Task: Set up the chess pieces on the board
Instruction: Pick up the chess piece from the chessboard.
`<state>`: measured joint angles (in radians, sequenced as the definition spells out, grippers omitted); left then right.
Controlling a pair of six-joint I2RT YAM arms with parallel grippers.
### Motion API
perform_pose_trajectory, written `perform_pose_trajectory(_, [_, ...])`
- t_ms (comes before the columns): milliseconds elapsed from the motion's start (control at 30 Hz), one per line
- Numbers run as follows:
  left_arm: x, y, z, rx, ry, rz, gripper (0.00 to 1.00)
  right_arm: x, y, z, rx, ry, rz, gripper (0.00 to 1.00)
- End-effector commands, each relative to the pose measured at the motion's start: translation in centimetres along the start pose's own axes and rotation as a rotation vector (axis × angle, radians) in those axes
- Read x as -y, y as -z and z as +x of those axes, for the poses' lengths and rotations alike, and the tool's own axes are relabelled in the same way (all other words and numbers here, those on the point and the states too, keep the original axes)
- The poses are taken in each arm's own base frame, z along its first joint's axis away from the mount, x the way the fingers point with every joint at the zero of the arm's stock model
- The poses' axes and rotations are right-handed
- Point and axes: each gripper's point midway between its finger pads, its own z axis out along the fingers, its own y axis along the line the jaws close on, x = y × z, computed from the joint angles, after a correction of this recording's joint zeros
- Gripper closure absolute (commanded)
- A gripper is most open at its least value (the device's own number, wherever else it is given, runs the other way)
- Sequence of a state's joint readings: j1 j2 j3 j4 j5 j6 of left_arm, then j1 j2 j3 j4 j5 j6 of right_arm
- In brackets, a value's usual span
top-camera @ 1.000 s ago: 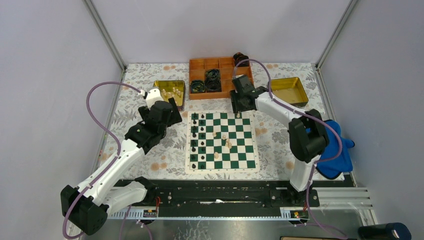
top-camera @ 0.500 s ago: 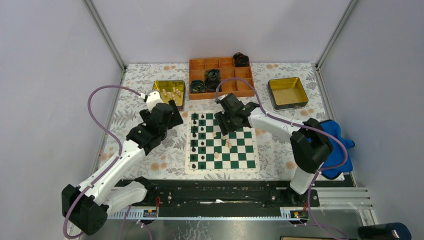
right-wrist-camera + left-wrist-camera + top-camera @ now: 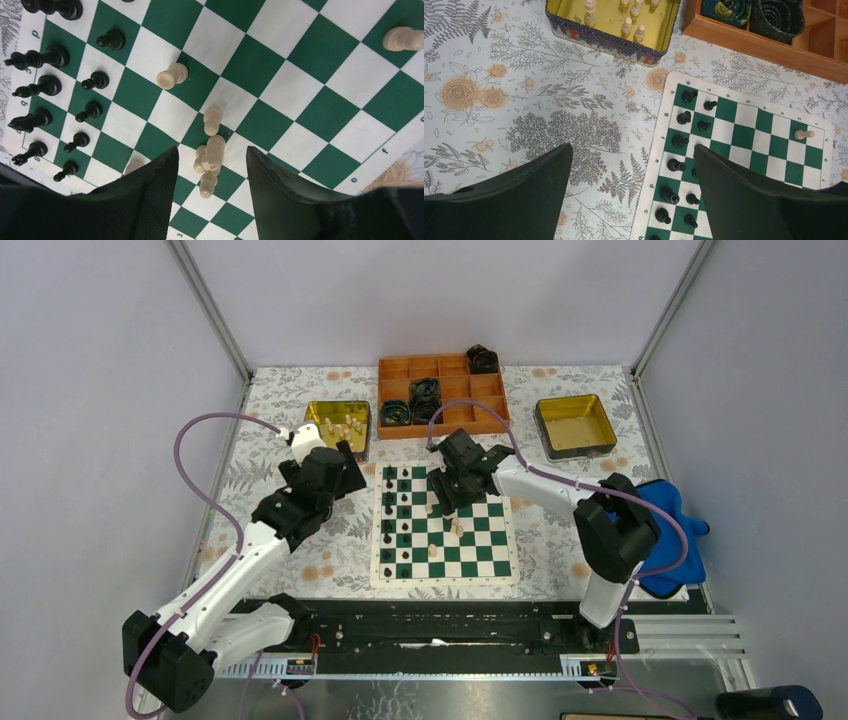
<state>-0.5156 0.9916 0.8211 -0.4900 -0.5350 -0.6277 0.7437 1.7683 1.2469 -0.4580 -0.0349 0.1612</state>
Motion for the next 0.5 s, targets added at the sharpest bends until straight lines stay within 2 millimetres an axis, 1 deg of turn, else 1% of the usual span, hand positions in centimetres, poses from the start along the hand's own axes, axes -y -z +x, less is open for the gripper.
perform_pose_trajectory(0, [0.7,0.0,-0.8,0.035,0.024,0.023,0.01,-1.0,-0.6,-0.6,-0.001,0.022,-0.045,0.42])
perform_pose_trajectory(300, [0.7,-0.4,-0.7,0.030,0.002,0.012,0.01,-1.3,-1.9,-1.0,-0.015,0.021,-0.060,0.46])
perform_pose_trajectory(467, [0.5,-0.5,-0.5,0.027,-0.007,0.008,0.01,-1.5,-2.6,-1.2,-0.025,0.022,-0.063,0.50])
